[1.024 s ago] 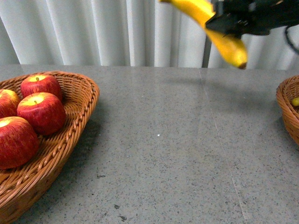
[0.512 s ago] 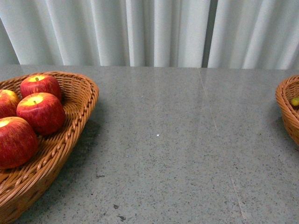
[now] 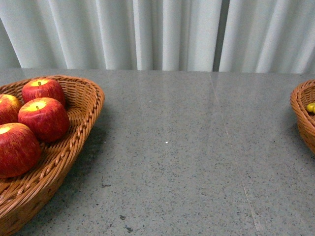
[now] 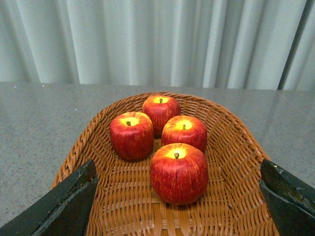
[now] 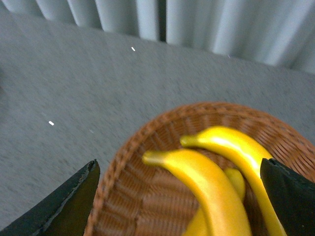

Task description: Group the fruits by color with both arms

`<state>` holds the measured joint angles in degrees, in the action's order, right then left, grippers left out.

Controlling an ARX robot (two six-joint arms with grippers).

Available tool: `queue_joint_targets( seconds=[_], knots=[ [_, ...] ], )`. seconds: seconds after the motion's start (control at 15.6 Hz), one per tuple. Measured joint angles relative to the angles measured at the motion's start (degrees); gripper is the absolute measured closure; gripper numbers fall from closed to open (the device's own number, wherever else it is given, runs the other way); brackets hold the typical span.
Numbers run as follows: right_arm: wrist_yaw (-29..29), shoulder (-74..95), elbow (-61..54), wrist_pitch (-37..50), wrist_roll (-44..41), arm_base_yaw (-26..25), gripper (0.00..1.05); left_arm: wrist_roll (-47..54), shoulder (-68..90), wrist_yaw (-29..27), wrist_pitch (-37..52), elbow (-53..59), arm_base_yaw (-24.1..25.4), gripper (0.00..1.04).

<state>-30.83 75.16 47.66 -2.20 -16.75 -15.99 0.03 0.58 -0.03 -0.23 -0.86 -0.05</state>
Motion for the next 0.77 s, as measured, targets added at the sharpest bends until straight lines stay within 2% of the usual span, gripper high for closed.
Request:
queue_joint_targets(
  seconds=[0.06, 0.13, 0.19, 0.32, 0.45, 0.51, 0.58, 0.64, 0.77],
  knots=[
    [-2.21, -1.27, 0.59, 2.99, 4.85, 1.66, 0.08, 0.00, 0.00, 0.00, 0.02, 0.00, 0.00, 0.07],
    [-1.86, -2.40, 0.85, 5.97, 9.22, 3.21, 0.06, 0.00, 0.00, 0.00, 0.00, 0.00, 0.00, 0.07],
    [1.07, -3.43, 1.05, 7.72, 15.34, 4.57, 0.06, 0.00, 0.00, 0.00, 0.02, 0.00, 0.00, 0.07],
    [8.61, -4.42, 0.87, 5.68, 23.37, 6.29, 0.06, 0.00, 0.00, 0.00, 0.02, 0.00, 0.00, 0.07],
    [11.45, -6.75, -1.07, 4.31, 26.69, 6.60, 0.06, 0.00, 0.00, 0.00, 0.00, 0.00, 0.00, 0.07],
    [17.75, -9.86, -6.36, 16.98, 24.65, 7.96, 0.15, 0.00, 0.00, 0.00, 0.02, 0.00, 0.00, 0.07],
    [21.90, -14.36, -11.96, 24.70, 21.59, 8.96, 0.26, 0.00, 0.00, 0.02, 0.00, 0.00, 0.00, 0.07],
    [23.21, -19.98, -17.73, 28.06, 19.47, 9.25, 0.39, 0.00, 0.00, 0.00, 0.00, 0.00, 0.00, 0.07],
    [23.76, -29.73, -25.97, 23.69, 18.08, 9.20, 0.63, 0.00, 0.00, 0.02, 0.00, 0.00, 0.00, 0.07]
  ],
)
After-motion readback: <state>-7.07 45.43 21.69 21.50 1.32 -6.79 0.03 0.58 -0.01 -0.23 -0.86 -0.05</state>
